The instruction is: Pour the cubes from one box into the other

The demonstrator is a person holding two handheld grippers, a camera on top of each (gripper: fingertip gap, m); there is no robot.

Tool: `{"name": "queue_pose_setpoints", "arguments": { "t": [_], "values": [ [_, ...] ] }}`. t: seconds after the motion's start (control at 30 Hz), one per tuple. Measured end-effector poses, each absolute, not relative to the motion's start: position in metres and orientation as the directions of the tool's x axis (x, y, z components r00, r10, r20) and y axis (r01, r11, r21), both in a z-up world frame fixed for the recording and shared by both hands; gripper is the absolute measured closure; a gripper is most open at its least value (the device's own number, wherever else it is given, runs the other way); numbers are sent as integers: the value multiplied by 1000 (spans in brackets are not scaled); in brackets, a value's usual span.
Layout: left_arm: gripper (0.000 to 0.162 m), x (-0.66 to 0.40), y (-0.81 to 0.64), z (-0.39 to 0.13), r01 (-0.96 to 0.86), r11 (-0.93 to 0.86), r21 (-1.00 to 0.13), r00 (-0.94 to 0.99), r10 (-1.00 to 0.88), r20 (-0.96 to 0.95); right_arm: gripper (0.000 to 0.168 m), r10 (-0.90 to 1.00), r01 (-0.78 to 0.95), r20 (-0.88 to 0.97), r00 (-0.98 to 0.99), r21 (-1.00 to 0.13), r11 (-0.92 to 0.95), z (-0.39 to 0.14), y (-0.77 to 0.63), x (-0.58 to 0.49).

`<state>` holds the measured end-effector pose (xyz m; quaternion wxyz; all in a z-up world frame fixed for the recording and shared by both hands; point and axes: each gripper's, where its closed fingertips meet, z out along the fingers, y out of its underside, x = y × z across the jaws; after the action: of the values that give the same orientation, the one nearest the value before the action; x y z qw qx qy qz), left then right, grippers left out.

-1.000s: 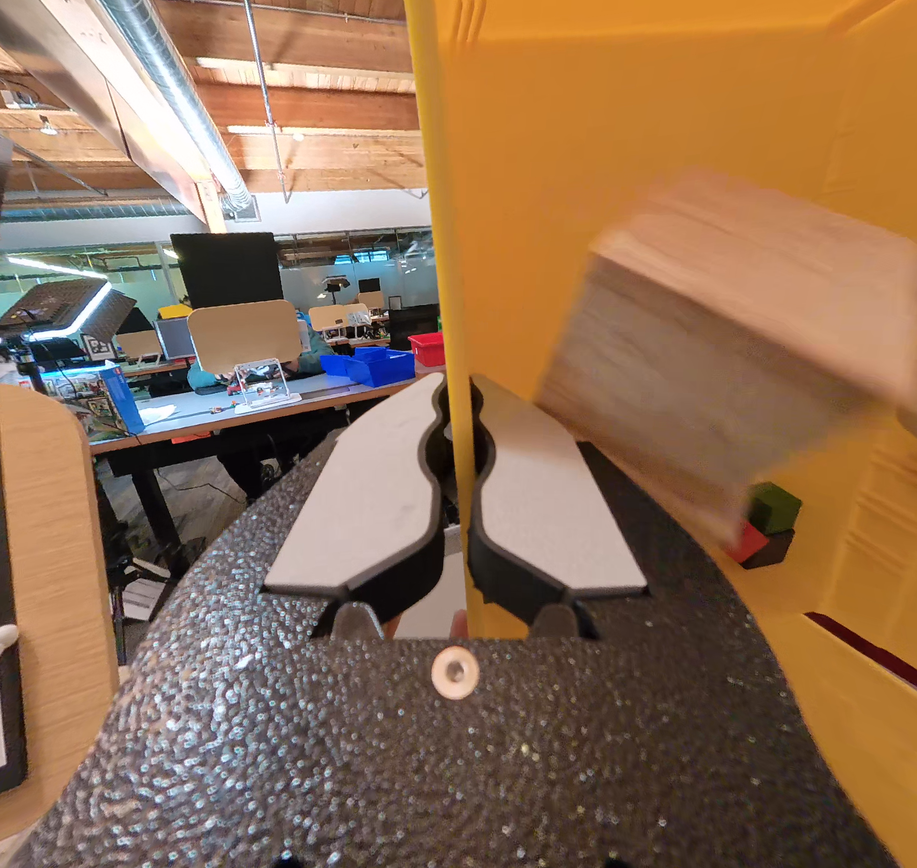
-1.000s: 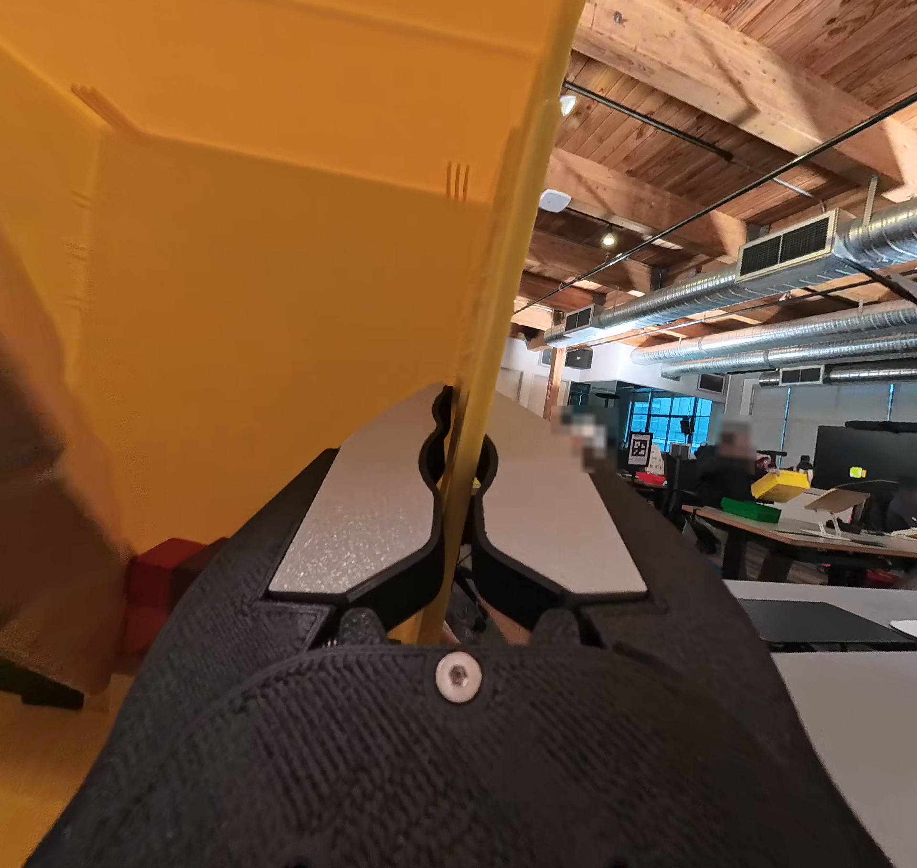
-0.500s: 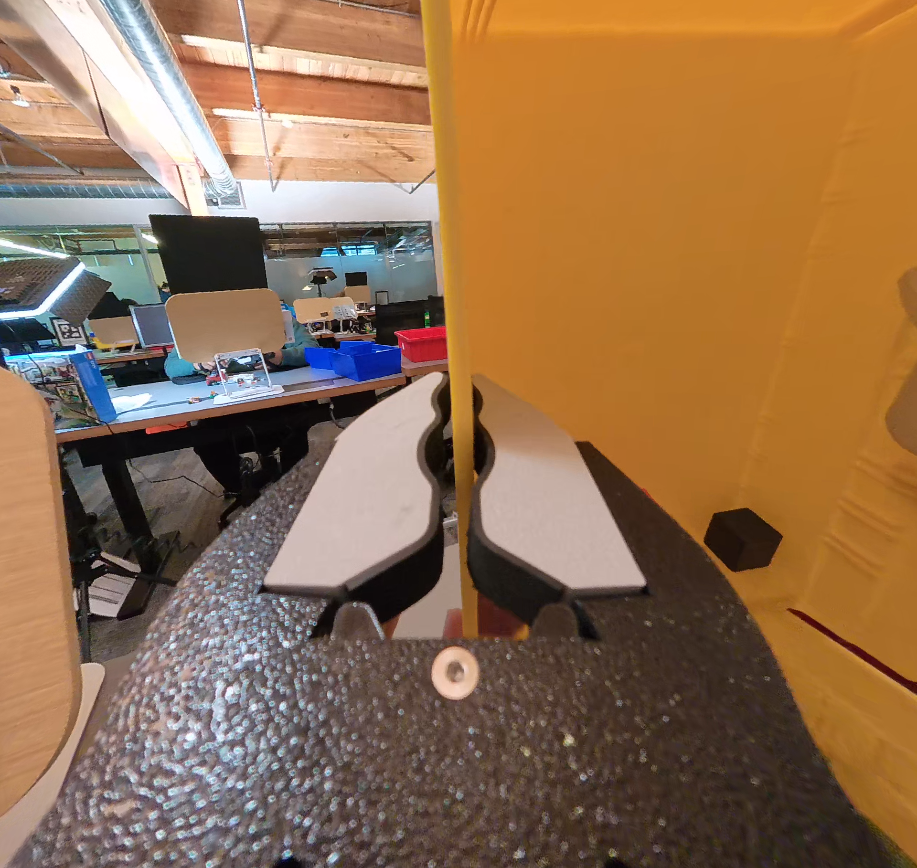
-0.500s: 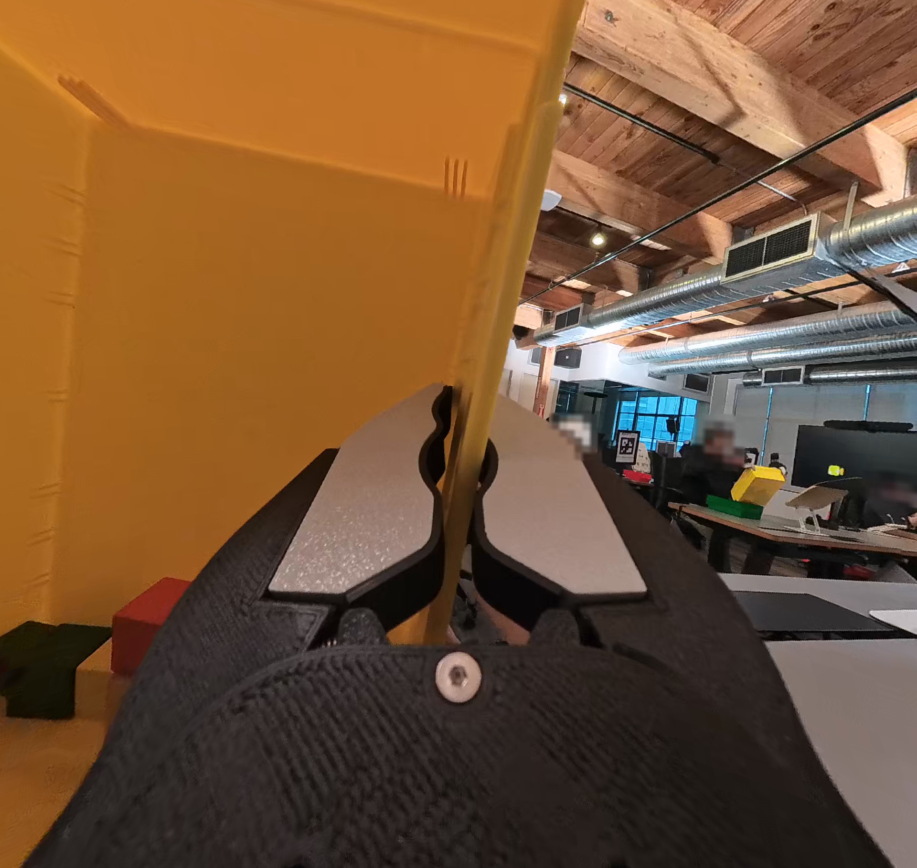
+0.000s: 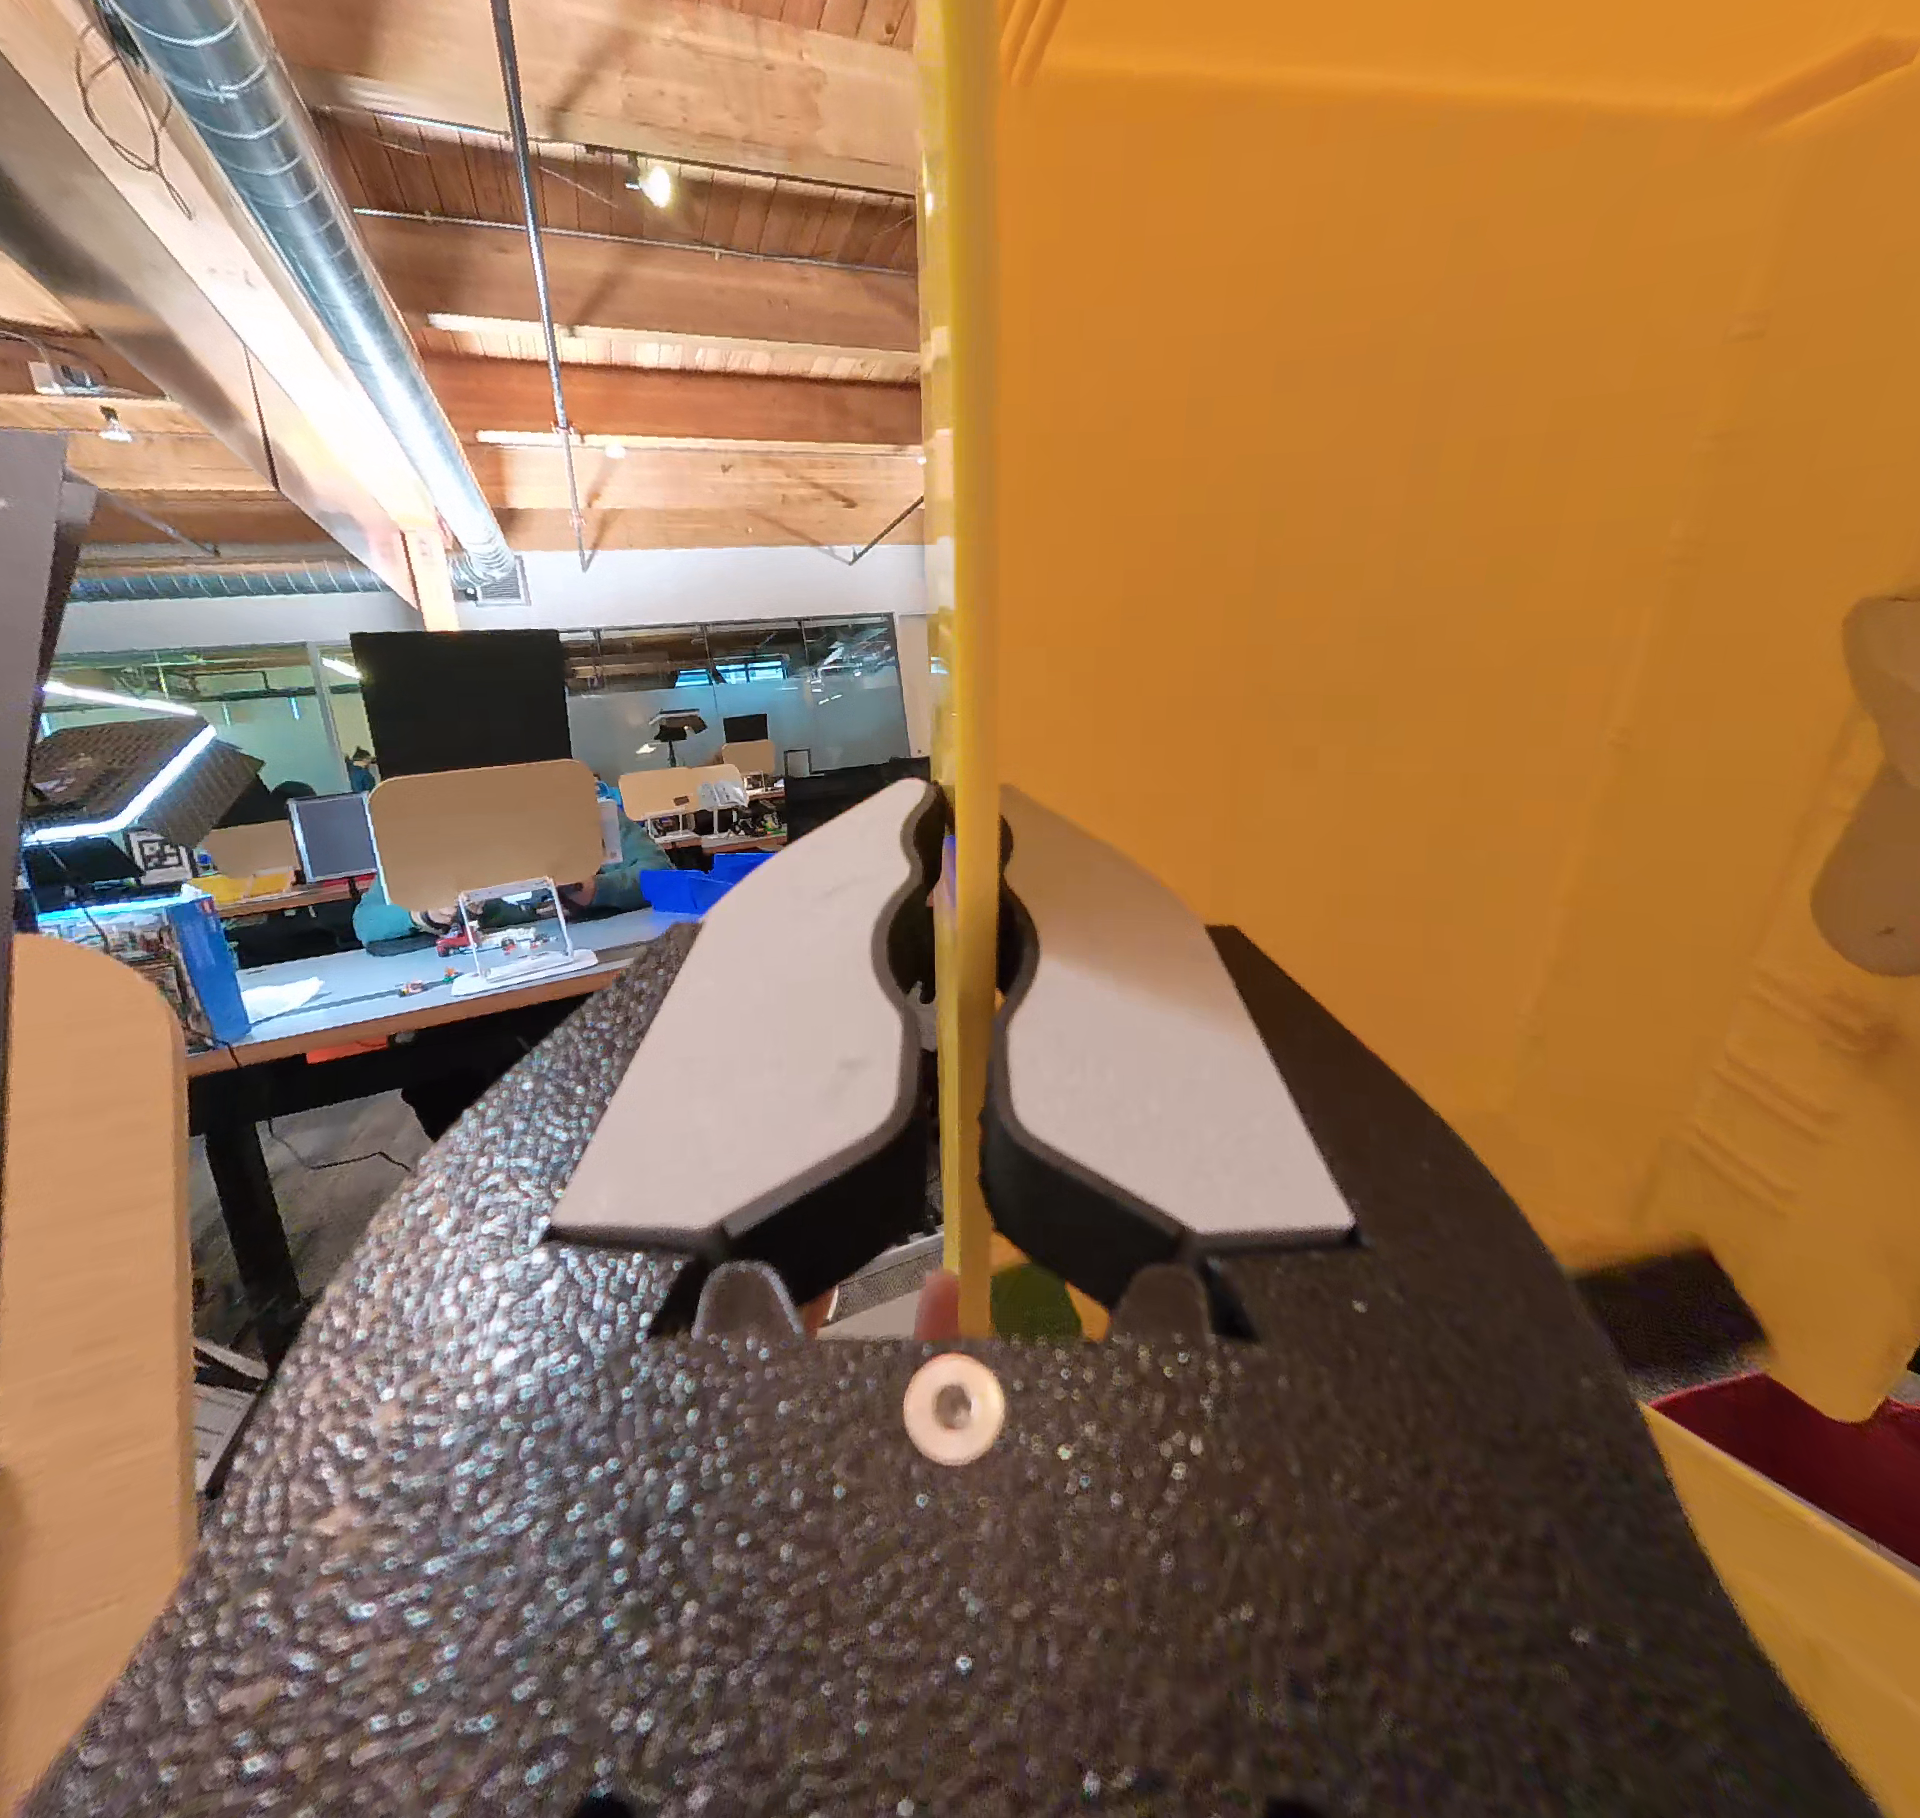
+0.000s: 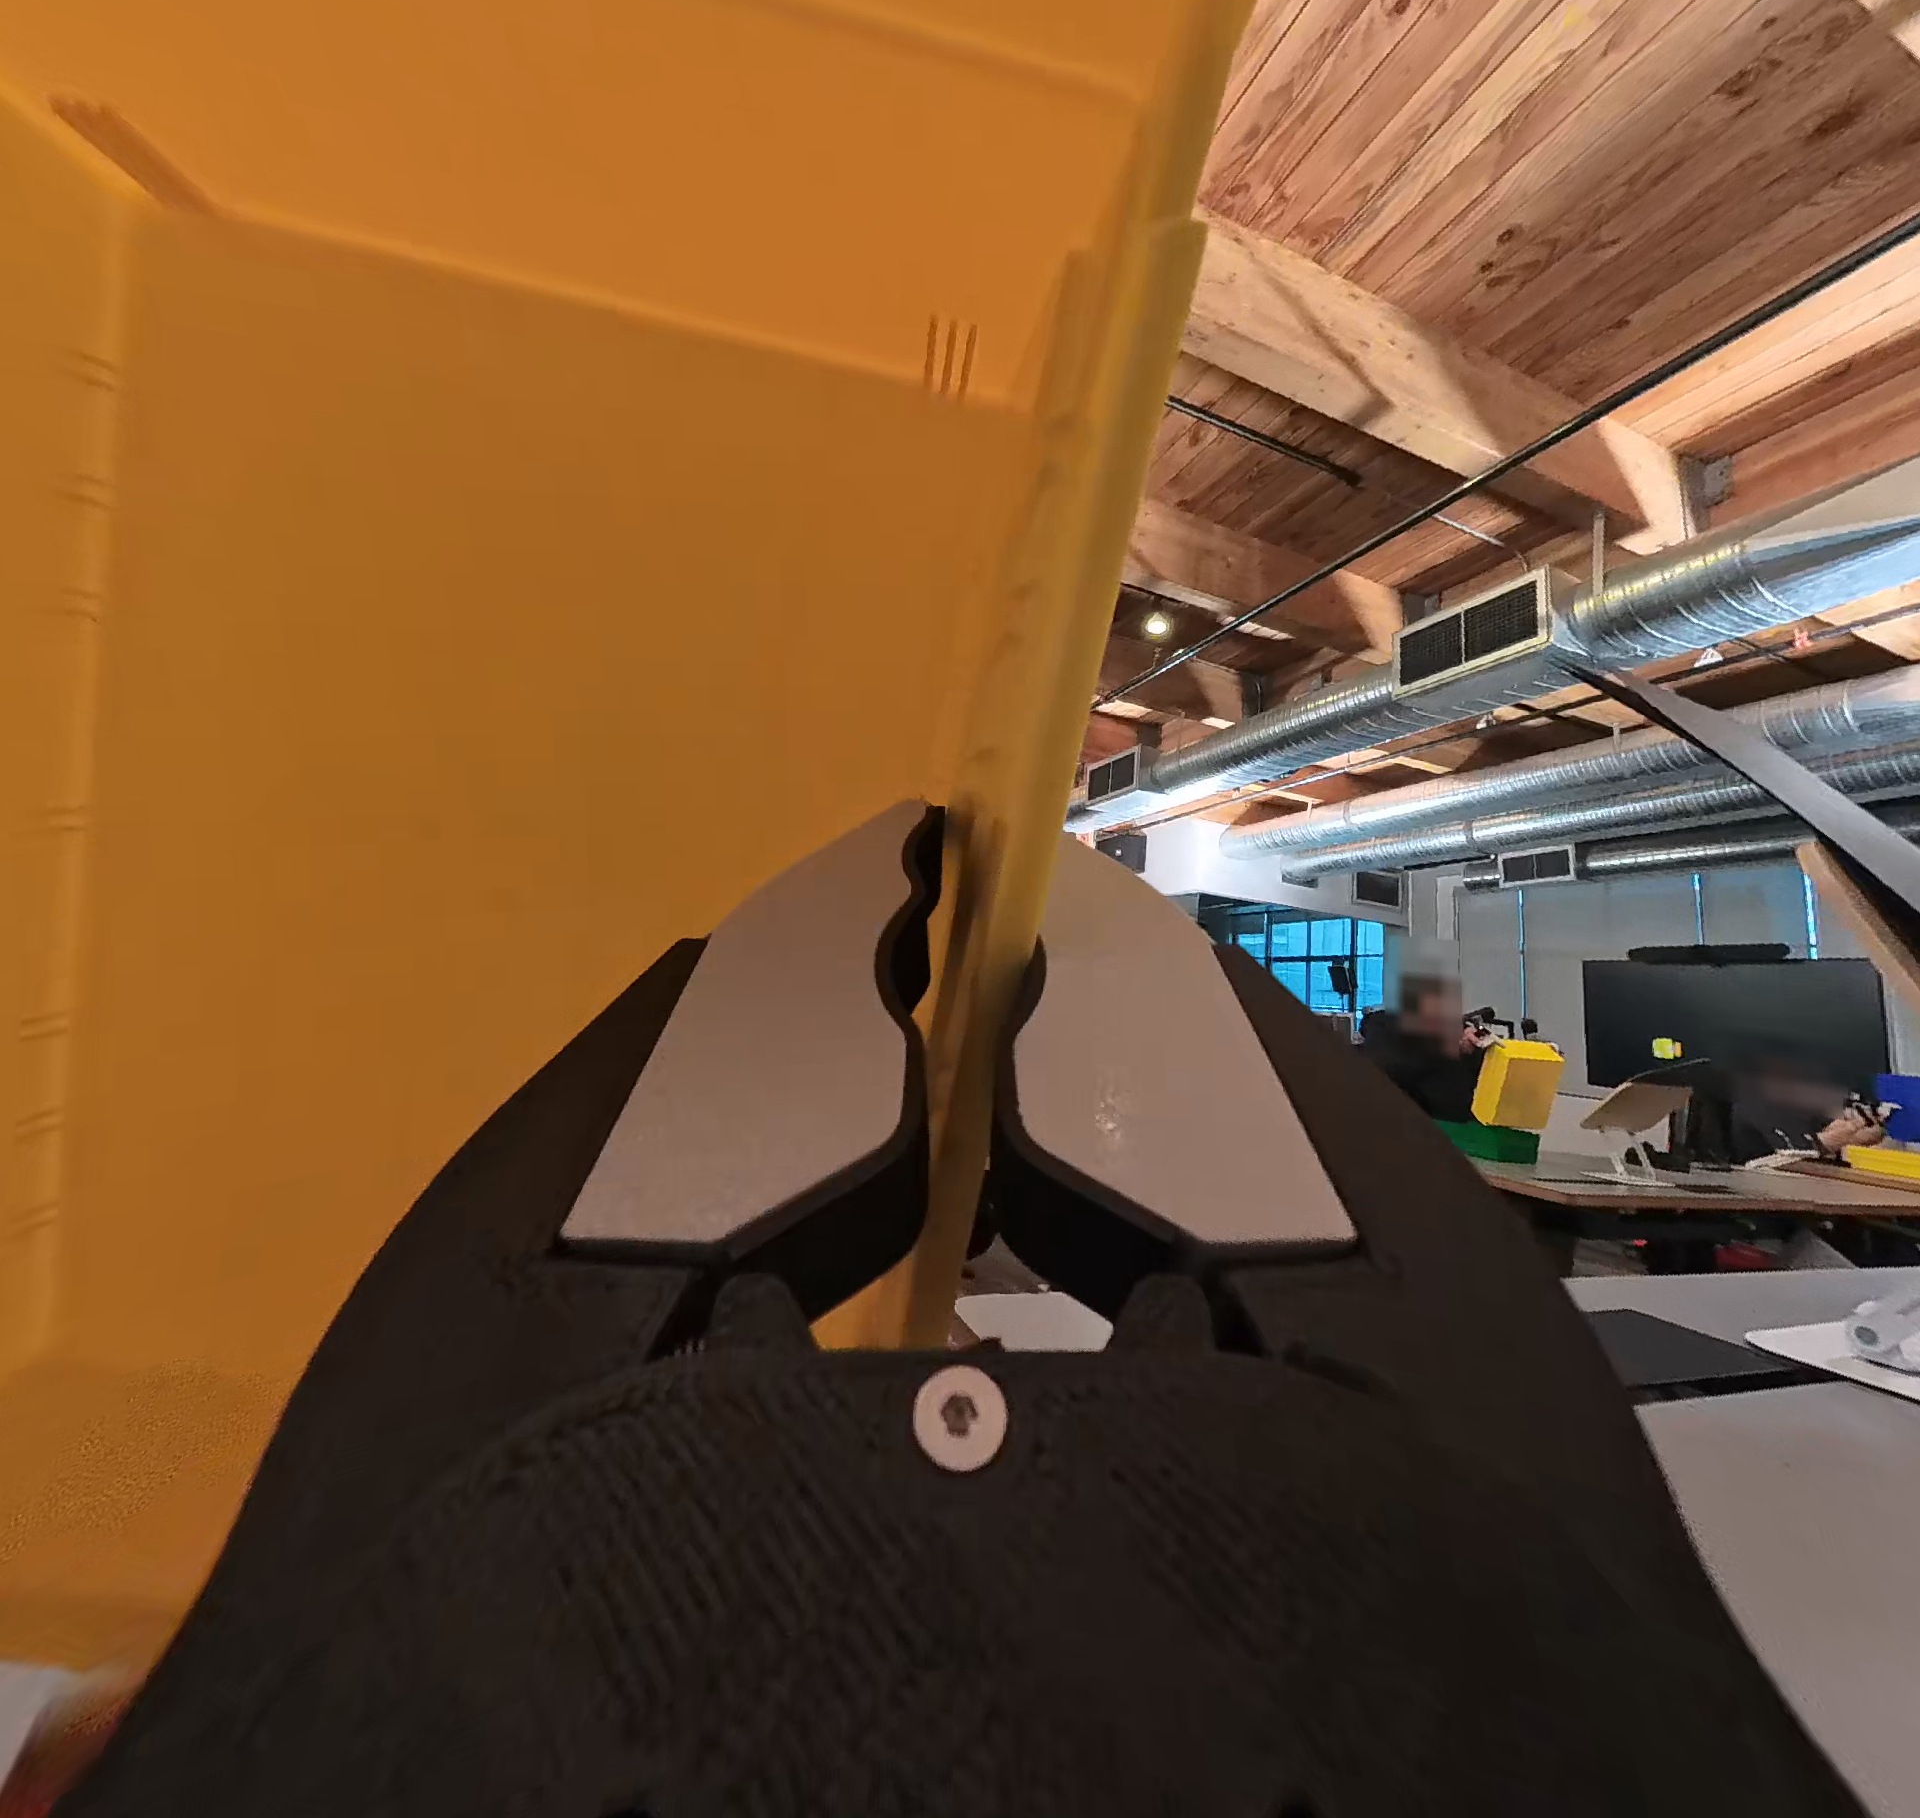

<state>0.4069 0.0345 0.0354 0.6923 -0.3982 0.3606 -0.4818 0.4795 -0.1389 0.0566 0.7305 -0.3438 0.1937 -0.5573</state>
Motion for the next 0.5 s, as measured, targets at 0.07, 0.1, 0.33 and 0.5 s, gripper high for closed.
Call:
{"name": "queue_pose_setpoints", "arguments": {
  "t": [0.07, 0.1, 0.33, 0.5],
  "values": [
    [158, 407, 37, 38, 381, 207, -901, 277, -955, -102, 162, -946, 683, 97, 308, -715, 149, 58, -137, 478],
    [158, 407, 38, 38, 380, 203, -903, 276, -956, -98, 162, -946, 681, 98, 309, -718, 148, 59, -136, 478],
    [158, 402, 39, 36, 370, 200, -907, 275, -956, -98, 163, -941, 671, 106, 321, -727, 147, 57, -135, 474],
    [159, 400, 42, 33, 338, 180, -924, 269, -959, -89, 163, -931, 650, 128, 341, -748, 135, 57, -132, 470]
  ]
}}
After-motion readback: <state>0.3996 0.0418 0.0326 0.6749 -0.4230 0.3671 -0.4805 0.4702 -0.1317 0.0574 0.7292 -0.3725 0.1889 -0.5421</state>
